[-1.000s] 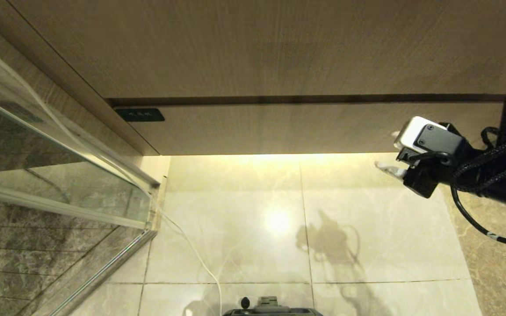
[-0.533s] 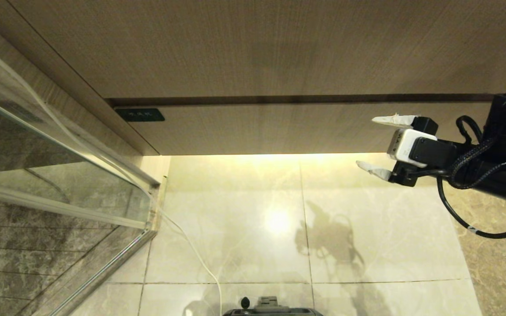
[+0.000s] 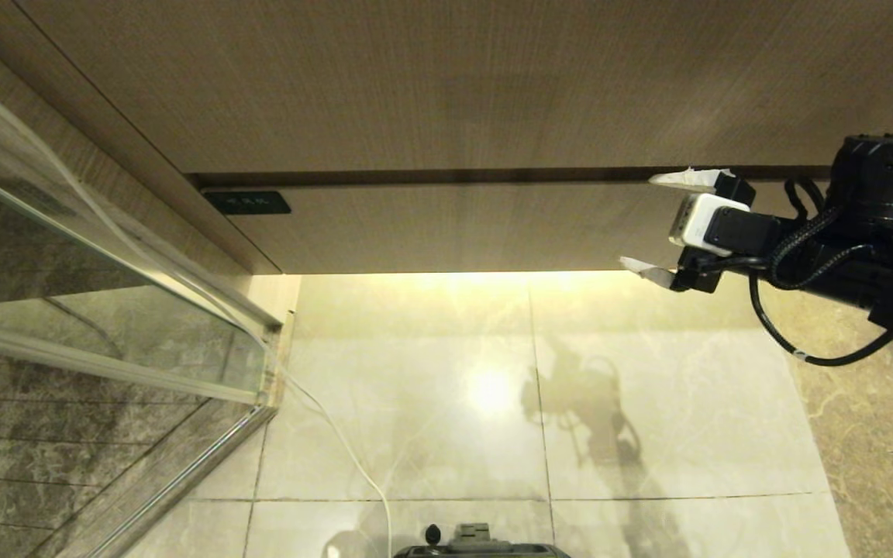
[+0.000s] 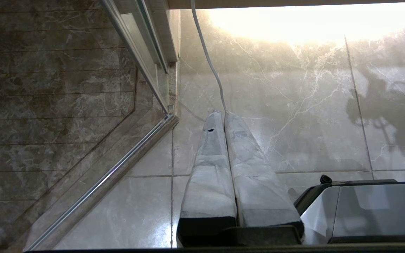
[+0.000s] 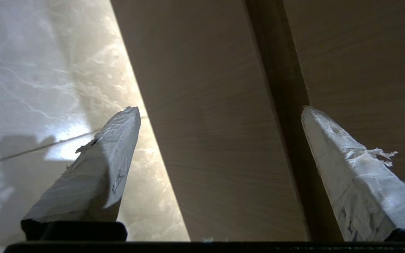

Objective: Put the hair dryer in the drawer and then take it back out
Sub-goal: Pull open the drawer

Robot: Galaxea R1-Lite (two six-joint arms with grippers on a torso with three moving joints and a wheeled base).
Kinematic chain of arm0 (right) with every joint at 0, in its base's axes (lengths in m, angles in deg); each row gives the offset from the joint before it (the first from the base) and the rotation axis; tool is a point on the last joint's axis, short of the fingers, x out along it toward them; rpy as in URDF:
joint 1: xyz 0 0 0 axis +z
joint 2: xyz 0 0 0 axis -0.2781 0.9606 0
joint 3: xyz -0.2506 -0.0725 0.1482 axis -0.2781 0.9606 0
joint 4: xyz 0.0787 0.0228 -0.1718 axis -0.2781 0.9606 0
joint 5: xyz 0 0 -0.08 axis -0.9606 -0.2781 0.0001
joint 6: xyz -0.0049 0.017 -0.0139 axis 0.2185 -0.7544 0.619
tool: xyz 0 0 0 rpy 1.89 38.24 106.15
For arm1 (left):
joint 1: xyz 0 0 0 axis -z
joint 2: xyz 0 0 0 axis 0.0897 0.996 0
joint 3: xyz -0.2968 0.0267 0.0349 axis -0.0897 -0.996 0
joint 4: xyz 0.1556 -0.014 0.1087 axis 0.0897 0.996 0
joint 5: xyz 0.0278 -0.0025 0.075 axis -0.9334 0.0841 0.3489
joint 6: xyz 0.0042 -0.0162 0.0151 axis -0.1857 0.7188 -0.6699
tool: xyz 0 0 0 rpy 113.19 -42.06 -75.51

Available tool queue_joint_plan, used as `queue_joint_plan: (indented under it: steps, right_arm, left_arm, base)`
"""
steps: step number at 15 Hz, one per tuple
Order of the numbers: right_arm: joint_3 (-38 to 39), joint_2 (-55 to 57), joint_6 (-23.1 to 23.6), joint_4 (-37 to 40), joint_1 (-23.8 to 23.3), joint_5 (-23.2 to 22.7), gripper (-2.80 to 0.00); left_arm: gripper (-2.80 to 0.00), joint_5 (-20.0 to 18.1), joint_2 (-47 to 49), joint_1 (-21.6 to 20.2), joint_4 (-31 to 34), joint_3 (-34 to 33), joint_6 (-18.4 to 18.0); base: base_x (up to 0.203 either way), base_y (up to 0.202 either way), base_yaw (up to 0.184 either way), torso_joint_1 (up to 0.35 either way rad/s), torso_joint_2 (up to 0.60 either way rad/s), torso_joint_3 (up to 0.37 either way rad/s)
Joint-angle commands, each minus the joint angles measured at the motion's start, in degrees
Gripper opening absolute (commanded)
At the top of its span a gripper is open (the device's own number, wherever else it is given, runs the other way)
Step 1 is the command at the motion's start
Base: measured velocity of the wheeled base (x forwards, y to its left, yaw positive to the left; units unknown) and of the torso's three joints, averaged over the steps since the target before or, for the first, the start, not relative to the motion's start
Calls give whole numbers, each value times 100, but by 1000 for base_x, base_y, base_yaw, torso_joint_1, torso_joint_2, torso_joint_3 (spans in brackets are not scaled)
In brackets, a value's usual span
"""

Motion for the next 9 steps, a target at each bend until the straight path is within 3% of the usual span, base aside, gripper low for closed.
queue_joint_plan:
  steps: [1, 9]
  right_arm:
    - [-255, 281, 66, 32, -85, -5, 0]
    - [-662, 564, 184, 413, -140, -4, 0]
  left_arm:
    - [-280, 0, 0, -2, 0, -9, 0]
    - [-280, 0, 0, -2, 0, -9, 0]
  base:
    - [0, 0, 0, 0, 0, 0]
    - [0, 0, 0, 0, 0, 0]
